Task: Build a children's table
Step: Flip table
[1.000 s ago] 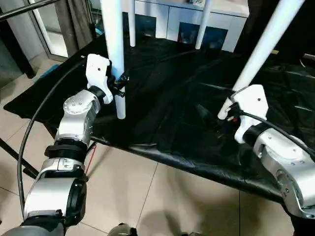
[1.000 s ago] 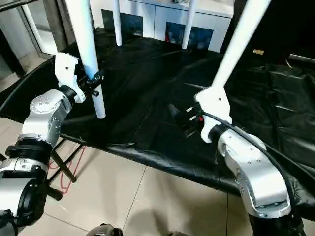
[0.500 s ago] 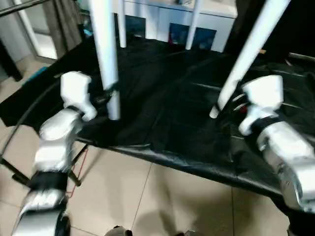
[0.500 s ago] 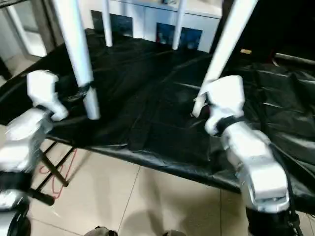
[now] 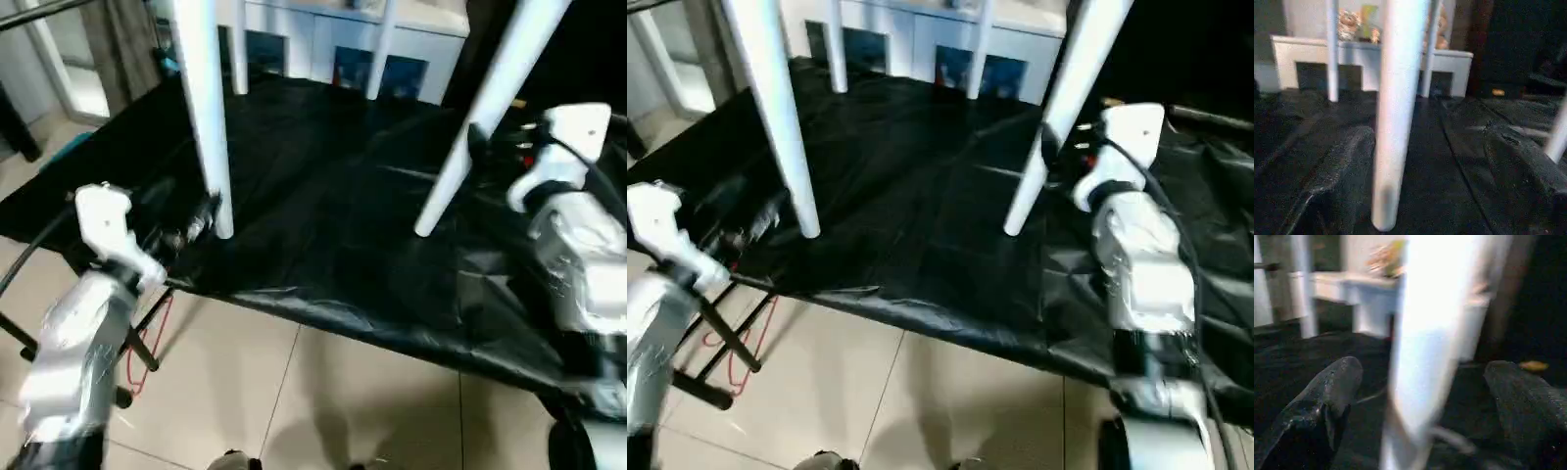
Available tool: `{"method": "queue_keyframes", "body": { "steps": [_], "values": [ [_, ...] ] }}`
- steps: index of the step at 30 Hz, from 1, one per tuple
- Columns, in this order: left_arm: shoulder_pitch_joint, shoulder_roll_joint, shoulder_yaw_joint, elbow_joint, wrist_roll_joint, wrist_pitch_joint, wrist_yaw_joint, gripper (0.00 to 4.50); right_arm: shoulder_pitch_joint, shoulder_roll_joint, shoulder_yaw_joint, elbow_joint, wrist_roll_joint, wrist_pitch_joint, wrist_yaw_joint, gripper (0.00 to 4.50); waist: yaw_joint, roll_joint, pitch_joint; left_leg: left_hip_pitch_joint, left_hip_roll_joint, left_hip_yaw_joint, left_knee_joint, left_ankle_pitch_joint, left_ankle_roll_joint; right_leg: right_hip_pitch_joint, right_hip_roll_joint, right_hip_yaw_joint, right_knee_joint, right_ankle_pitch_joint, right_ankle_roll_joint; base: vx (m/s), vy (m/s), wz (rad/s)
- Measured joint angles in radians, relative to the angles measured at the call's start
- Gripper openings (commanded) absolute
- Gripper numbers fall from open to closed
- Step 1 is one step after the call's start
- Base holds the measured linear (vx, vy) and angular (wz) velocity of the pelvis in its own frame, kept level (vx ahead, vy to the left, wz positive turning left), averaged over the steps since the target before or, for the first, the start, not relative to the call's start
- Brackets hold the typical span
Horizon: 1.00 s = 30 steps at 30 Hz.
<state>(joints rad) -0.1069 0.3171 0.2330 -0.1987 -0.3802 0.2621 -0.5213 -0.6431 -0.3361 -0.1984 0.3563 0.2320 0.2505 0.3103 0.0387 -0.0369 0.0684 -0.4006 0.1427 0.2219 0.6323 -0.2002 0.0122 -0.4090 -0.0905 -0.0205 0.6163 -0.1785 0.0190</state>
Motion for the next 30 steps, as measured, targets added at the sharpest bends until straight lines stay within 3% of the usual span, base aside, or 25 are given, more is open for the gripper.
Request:
{"method": "queue_keyframes", "body": {
  "steps": [5,9,14,22,26,30],
  "values": [
    [0.066,0.062,-0.02,-0.163,-0.089,0.121,-0.04,3.99,-0.202,-0.022,0.008,0.457,-0.002,-0.15,0.203,4.5,0.0,-0.003,0.0,0.0,0.0,0.0,0.001,0.0,0.0,0.0,0.0,-0.001,0.001,0.002,-0.004,0.0,0.0,0.0],
    [0.15,0.108,-0.008,-0.277,-0.156,0.206,-0.044,3.99,-0.302,-0.031,0.0,0.645,-0.023,-0.224,0.195,4.5,0.011,-0.003,0.0,0.0,0.002,0.001,0.001,0.0,0.0,-0.001,0.0,-0.003,0.001,0.002,-0.004,0.0,0.0,0.0],
    [0.197,0.127,0.012,-0.308,-0.19,0.248,-0.063,3.99,-0.352,-0.084,0.009,0.726,-0.045,-0.246,0.303,4.5,0.036,-0.005,0.0,0.0,0.004,0.001,0.001,0.0,0.0,0.001,0.0,-0.006,0.0,0.002,-0.004,0.0,0.0,0.0],
    [0.207,0.13,-0.01,-0.344,-0.236,0.292,-0.061,3.99,-0.374,-0.172,0.136,0.838,-0.129,-0.274,0.752,4.5,0.036,-0.013,-0.005,0.0,0.008,0.001,0.002,0.0,0.0,0.001,-0.001,-0.012,0.001,0.003,-0.005,0.0,0.0,0.0],
    [0.167,0.11,-0.036,-0.326,-0.233,0.293,-0.053,3.99,-0.343,-0.195,0.179,0.813,-0.15,-0.284,0.933,4.5,0.048,-0.014,-0.005,0.0,0.014,0.002,0.003,0.001,-0.003,0.003,0.0,-0.019,0.001,0.003,-0.006,0.0,0.0,0.0],
    [0.133,0.108,-0.052,-0.298,-0.226,0.278,-0.053,3.99,-0.296,-0.168,0.197,0.784,-0.146,-0.297,0.981,4.5,0.05,-0.012,-0.005,0.0,0.015,0.002,0.003,0.003,-0.004,0.002,0.0,-0.02,0.004,0.003,-0.006,0.0,0.0,0.0]
  ]
}}
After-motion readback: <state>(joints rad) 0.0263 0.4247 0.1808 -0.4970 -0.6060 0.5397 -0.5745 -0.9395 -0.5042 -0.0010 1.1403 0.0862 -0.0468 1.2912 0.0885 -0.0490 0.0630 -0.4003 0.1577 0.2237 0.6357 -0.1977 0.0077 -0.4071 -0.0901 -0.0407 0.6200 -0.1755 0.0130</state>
